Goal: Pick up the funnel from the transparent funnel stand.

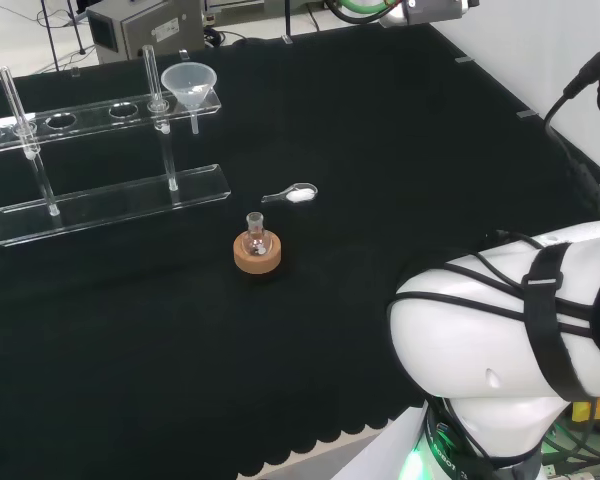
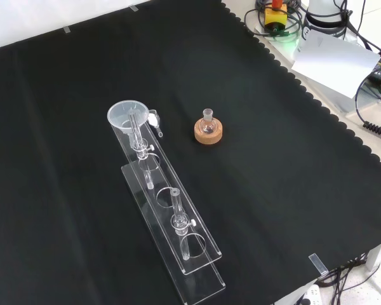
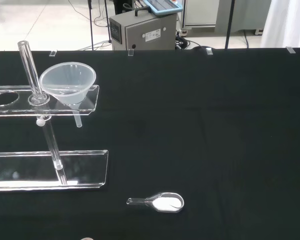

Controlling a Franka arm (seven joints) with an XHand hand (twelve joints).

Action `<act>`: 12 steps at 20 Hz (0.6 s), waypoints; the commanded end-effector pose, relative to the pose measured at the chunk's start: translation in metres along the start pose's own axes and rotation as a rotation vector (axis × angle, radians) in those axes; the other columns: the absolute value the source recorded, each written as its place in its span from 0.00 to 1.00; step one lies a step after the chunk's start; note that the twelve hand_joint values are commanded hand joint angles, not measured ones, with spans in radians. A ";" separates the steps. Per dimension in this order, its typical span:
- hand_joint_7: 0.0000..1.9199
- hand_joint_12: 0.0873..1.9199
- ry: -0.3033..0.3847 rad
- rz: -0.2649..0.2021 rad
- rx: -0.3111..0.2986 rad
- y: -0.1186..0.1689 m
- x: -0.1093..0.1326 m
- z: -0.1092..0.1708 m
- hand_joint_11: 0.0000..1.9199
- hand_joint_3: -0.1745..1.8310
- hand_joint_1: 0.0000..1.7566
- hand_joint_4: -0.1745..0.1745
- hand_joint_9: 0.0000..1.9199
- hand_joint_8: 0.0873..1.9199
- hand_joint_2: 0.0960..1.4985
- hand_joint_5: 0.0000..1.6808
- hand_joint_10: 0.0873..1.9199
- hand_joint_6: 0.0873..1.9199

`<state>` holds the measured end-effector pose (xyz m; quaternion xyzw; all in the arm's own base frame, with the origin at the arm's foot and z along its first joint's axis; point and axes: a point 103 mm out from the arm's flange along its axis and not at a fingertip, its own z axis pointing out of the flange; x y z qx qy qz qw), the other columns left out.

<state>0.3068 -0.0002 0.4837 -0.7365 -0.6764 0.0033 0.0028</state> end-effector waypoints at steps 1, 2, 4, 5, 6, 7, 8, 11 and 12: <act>0.02 0.65 -0.008 0.000 -0.008 0.001 0.001 0.000 0.06 0.36 0.00 0.56 0.10 0.24 0.72 0.10 0.29 0.07; 0.02 0.67 -0.002 0.000 -0.009 0.001 0.000 0.000 0.05 0.33 0.00 0.56 0.10 0.23 0.74 0.11 0.29 0.03; 0.02 0.68 -0.007 0.002 -0.007 0.001 0.000 0.000 0.04 0.30 0.00 0.56 0.10 0.23 0.76 0.13 0.28 0.00; 0.02 0.69 -0.005 0.003 -0.009 0.002 0.000 0.000 0.04 0.30 0.00 0.56 0.10 0.23 0.76 0.13 0.28 0.00; 0.02 0.69 -0.004 0.005 -0.008 0.002 0.000 0.000 0.04 0.29 0.00 0.56 0.10 0.23 0.77 0.13 0.28 0.00; 0.02 0.69 -0.006 0.006 -0.008 0.002 0.001 0.000 0.04 0.29 0.00 0.56 0.10 0.23 0.77 0.13 0.28 0.00; 0.02 0.69 -0.008 0.007 -0.006 0.002 0.001 0.000 0.04 0.29 0.00 0.56 0.10 0.23 0.77 0.13 0.28 0.00; 0.02 0.69 -0.023 0.018 0.009 0.007 0.005 0.004 0.04 0.29 0.00 0.56 0.10 0.23 0.77 0.13 0.28 0.00; 0.02 0.69 -0.026 0.021 0.011 0.009 0.007 0.007 0.04 0.29 0.00 0.56 0.10 0.23 0.77 0.14 0.28 0.00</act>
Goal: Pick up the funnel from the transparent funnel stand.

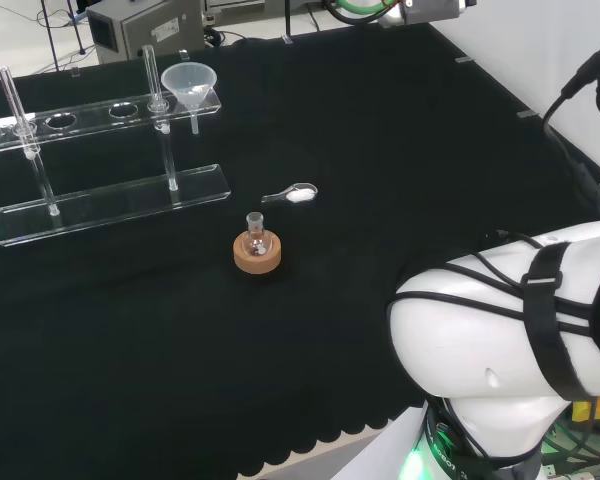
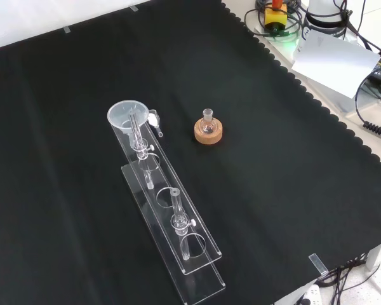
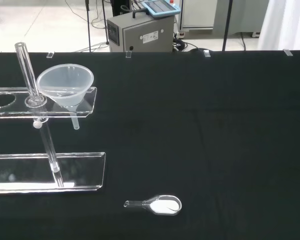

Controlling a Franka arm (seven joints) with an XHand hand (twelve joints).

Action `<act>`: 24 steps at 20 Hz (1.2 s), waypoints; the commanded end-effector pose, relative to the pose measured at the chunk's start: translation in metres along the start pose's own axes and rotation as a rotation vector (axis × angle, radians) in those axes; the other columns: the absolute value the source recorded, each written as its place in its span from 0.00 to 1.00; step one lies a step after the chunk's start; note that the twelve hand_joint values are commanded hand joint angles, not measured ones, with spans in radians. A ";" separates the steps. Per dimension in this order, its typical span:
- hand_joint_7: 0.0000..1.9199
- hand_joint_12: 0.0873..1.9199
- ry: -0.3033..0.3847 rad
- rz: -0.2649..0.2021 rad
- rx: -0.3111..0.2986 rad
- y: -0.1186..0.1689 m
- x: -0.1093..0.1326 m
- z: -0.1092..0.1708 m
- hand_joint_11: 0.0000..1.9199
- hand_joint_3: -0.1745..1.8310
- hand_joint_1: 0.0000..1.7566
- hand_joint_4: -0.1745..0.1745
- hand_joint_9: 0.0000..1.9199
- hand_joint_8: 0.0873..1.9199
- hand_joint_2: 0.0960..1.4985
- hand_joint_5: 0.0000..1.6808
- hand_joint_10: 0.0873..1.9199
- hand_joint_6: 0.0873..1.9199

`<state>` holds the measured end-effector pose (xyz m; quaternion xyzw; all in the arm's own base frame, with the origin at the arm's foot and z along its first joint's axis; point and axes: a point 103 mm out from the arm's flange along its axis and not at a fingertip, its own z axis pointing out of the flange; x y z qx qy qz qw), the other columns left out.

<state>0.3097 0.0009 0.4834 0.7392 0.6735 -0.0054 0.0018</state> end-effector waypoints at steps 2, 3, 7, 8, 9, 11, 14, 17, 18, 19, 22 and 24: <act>0.02 0.69 -0.013 0.021 0.016 0.011 0.007 0.011 0.04 0.29 0.00 0.56 0.10 0.23 0.77 0.14 0.28 0.00; 0.02 0.69 -0.011 0.025 0.017 0.012 0.007 0.012 0.04 0.29 0.00 0.56 0.10 0.23 0.77 0.14 0.28 0.00; 0.02 0.69 -0.011 0.041 0.026 0.021 0.004 0.020 0.04 0.29 0.00 0.56 0.10 0.23 0.77 0.14 0.28 0.00; 0.02 0.69 -0.015 0.045 0.035 0.025 0.002 0.022 0.04 0.29 0.00 0.56 0.10 0.23 0.77 0.14 0.28 0.00; 0.02 0.69 -0.016 0.047 0.040 0.029 0.000 0.025 0.04 0.29 0.00 0.56 0.10 0.23 0.77 0.14 0.28 0.00; 0.02 0.69 -0.019 0.046 0.048 0.040 -0.003 0.031 0.04 0.29 0.00 0.56 0.10 0.23 0.77 0.14 0.28 0.00; 0.02 0.69 -0.021 0.034 0.058 0.067 -0.004 0.041 0.04 0.29 0.00 0.55 0.10 0.23 0.78 0.14 0.28 0.00; 0.02 0.69 -0.023 0.008 0.068 0.097 -0.001 0.051 0.04 0.28 0.00 0.55 0.11 0.23 0.78 0.14 0.28 0.00; 0.02 0.69 -0.022 0.000 0.072 0.108 0.000 0.053 0.04 0.28 0.00 0.55 0.11 0.23 0.78 0.14 0.28 0.00; 0.02 0.69 -0.017 -0.006 0.075 0.116 0.002 0.056 0.04 0.28 0.00 0.55 0.11 0.23 0.78 0.14 0.28 0.00; 0.03 0.69 -0.017 -0.021 0.077 0.141 0.006 0.065 0.04 0.28 0.00 0.55 0.11 0.23 0.78 0.14 0.28 0.00; 0.03 0.69 -0.015 -0.036 0.088 0.154 0.011 0.071 0.04 0.28 0.00 0.55 0.11 0.23 0.78 0.14 0.28 0.00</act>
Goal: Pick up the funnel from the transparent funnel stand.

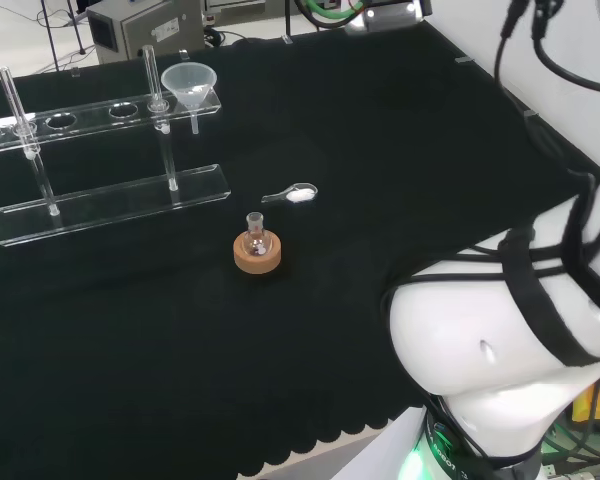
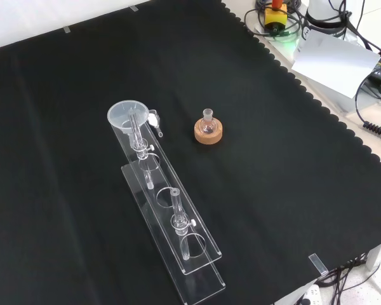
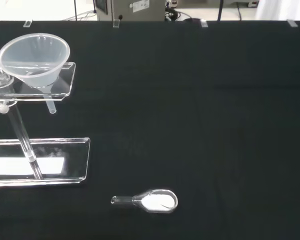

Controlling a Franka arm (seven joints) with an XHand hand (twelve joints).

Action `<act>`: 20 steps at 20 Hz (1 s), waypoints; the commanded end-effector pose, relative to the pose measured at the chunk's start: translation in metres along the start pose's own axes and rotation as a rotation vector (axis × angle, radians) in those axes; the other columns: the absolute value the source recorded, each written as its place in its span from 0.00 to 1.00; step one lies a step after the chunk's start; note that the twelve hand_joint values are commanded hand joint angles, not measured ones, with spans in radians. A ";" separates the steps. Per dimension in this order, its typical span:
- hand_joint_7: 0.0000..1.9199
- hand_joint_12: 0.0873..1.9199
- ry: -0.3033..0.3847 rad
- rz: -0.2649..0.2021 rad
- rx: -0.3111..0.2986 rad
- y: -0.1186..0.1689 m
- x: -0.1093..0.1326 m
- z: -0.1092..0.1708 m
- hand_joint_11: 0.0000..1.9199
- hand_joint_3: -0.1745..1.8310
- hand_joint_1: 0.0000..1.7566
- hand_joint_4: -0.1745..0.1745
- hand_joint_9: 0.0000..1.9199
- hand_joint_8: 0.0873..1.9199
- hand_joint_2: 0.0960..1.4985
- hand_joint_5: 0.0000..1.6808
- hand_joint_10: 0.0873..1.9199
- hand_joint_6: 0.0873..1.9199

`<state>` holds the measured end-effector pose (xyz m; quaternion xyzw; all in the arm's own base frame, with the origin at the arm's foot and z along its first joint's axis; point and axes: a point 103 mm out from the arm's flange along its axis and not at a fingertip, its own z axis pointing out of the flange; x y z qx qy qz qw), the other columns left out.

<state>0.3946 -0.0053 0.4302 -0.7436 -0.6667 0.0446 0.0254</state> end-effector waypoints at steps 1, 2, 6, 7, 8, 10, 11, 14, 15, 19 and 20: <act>0.03 0.69 0.003 -0.060 0.000 0.076 0.014 0.014 0.04 0.28 0.00 0.55 0.11 0.23 0.78 0.14 0.28 0.00; 0.03 0.69 0.006 -0.068 0.002 0.080 0.018 0.015 0.04 0.28 0.00 0.55 0.11 0.23 0.78 0.14 0.28 0.00; 0.03 0.69 0.001 -0.093 0.025 0.095 0.036 0.023 0.04 0.28 0.00 0.55 0.11 0.23 0.78 0.15 0.28 0.00; 0.03 0.69 -0.002 -0.099 0.033 0.098 0.041 0.026 0.04 0.28 0.00 0.55 0.11 0.23 0.78 0.15 0.28 0.00; 0.03 0.69 -0.002 -0.105 0.042 0.101 0.046 0.029 0.04 0.28 0.00 0.55 0.12 0.23 0.78 0.15 0.29 0.00; 0.04 0.69 -0.005 -0.113 0.061 0.106 0.055 0.035 0.04 0.27 0.00 0.54 0.12 0.23 0.78 0.15 0.29 0.00; 0.04 0.69 -0.007 -0.116 0.070 0.108 0.058 0.038 0.04 0.27 0.01 0.54 0.12 0.23 0.78 0.14 0.29 0.00; 0.04 0.70 -0.012 -0.124 0.093 0.113 0.067 0.048 0.03 0.26 0.02 0.53 0.12 0.23 0.77 0.14 0.28 0.00; 0.04 0.70 -0.013 -0.126 0.099 0.115 0.069 0.050 0.03 0.26 0.03 0.53 0.12 0.23 0.77 0.14 0.28 0.00; 0.04 0.70 -0.027 -0.127 0.125 0.120 0.076 0.061 0.02 0.25 0.04 0.52 0.12 0.23 0.76 0.13 0.28 0.00; 0.04 0.70 -0.030 -0.128 0.133 0.122 0.078 0.063 0.02 0.25 0.04 0.52 0.12 0.23 0.76 0.13 0.28 0.00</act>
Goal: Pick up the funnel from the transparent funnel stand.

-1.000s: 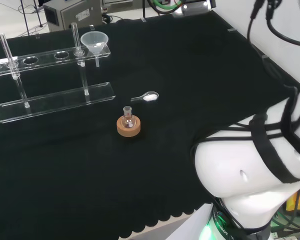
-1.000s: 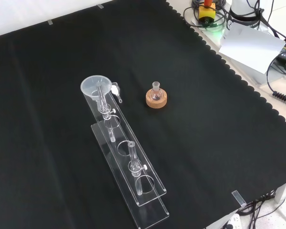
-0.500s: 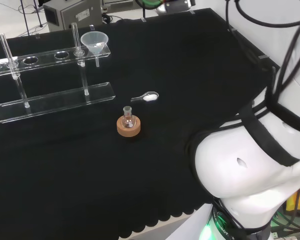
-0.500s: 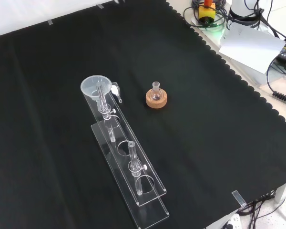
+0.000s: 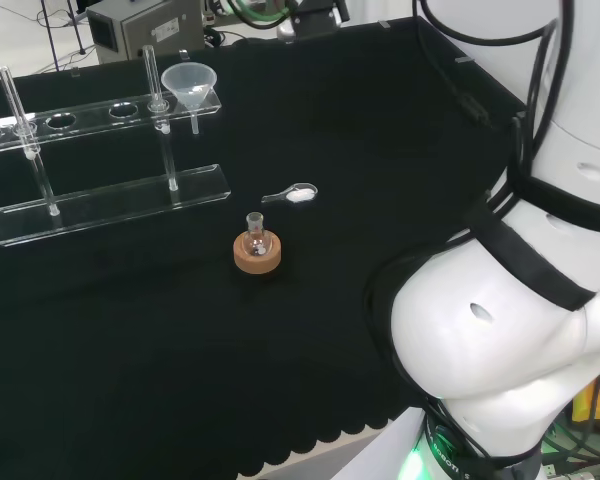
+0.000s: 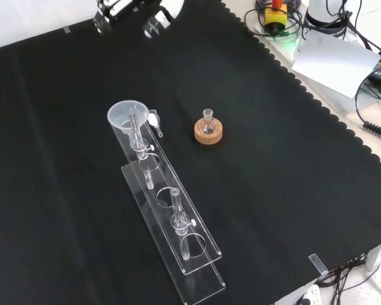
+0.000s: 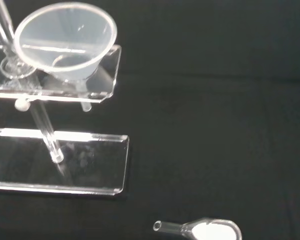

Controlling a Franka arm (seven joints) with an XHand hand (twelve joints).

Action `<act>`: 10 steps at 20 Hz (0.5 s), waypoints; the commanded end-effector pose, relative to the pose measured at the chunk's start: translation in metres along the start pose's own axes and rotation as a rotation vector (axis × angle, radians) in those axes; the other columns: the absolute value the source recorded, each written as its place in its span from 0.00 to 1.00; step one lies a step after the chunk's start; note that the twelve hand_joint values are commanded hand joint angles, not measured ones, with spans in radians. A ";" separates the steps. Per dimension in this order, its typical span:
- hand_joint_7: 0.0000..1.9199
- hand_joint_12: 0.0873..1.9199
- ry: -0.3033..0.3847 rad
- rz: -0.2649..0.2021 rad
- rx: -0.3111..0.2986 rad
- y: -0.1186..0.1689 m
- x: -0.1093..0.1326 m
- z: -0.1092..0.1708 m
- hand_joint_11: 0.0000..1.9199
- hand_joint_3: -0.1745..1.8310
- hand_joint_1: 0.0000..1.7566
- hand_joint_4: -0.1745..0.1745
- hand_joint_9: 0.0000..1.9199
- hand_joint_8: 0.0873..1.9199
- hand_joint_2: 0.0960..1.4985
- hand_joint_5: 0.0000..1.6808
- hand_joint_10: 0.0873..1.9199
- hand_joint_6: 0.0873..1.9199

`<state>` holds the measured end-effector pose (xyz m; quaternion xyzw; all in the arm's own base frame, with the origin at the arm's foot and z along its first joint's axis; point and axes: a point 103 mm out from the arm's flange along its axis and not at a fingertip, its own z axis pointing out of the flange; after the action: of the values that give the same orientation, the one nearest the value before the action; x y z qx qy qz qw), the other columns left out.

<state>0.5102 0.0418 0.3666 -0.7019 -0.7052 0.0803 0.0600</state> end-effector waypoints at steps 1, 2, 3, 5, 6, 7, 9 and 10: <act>0.04 0.70 -0.018 -0.013 0.041 0.011 0.016 0.014 0.02 0.25 0.05 0.52 0.12 0.23 0.75 0.13 0.28 0.00; 0.04 0.70 -0.021 -0.013 0.045 0.012 0.017 0.016 0.02 0.25 0.05 0.52 0.12 0.23 0.75 0.13 0.28 0.00; 0.04 0.70 -0.025 -0.010 0.053 0.013 0.018 0.019 0.02 0.25 0.05 0.52 0.12 0.23 0.75 0.13 0.28 0.00; 0.04 0.70 -0.031 -0.009 0.061 0.014 0.019 0.023 0.02 0.25 0.05 0.52 0.11 0.23 0.75 0.13 0.28 0.00; 0.04 0.71 -0.035 -0.010 0.064 0.015 0.020 0.024 0.02 0.24 0.05 0.52 0.11 0.23 0.75 0.13 0.28 0.00; 0.04 0.71 -0.039 -0.010 0.067 0.016 0.021 0.025 0.02 0.24 0.05 0.52 0.11 0.24 0.75 0.13 0.28 0.00; 0.04 0.71 -0.047 -0.012 0.074 0.019 0.023 0.027 0.01 0.24 0.06 0.52 0.11 0.24 0.74 0.13 0.28 0.00; 0.04 0.71 -0.051 -0.014 0.080 0.020 0.024 0.028 0.01 0.24 0.07 0.52 0.11 0.24 0.74 0.13 0.29 0.00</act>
<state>0.5211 0.0598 0.3388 -0.6949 -0.7064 0.1138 0.0717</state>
